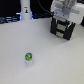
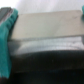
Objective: Open the kcup holder, insert the kcup into the holder, and close the kcup holder
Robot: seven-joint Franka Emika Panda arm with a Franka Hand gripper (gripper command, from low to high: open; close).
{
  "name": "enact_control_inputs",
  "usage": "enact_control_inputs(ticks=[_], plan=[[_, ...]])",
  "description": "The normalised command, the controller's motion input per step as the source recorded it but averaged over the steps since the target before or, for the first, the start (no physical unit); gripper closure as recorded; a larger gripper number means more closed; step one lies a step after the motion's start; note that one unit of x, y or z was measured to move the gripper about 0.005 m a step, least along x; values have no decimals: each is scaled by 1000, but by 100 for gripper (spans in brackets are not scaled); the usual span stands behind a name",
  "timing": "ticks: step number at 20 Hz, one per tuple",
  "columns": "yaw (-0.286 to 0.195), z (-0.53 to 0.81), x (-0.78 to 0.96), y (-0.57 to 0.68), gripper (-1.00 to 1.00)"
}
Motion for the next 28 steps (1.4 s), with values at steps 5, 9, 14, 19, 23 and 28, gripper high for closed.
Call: enact_control_inputs(ticks=[5,9,14,19,23,28], plan=[[-56,194,982,-264,100],[-50,214,976,-254,100],[-54,197,965,-266,100],[-58,189,947,-288,100],[-61,222,933,-299,100],[-58,250,904,-366,100]])
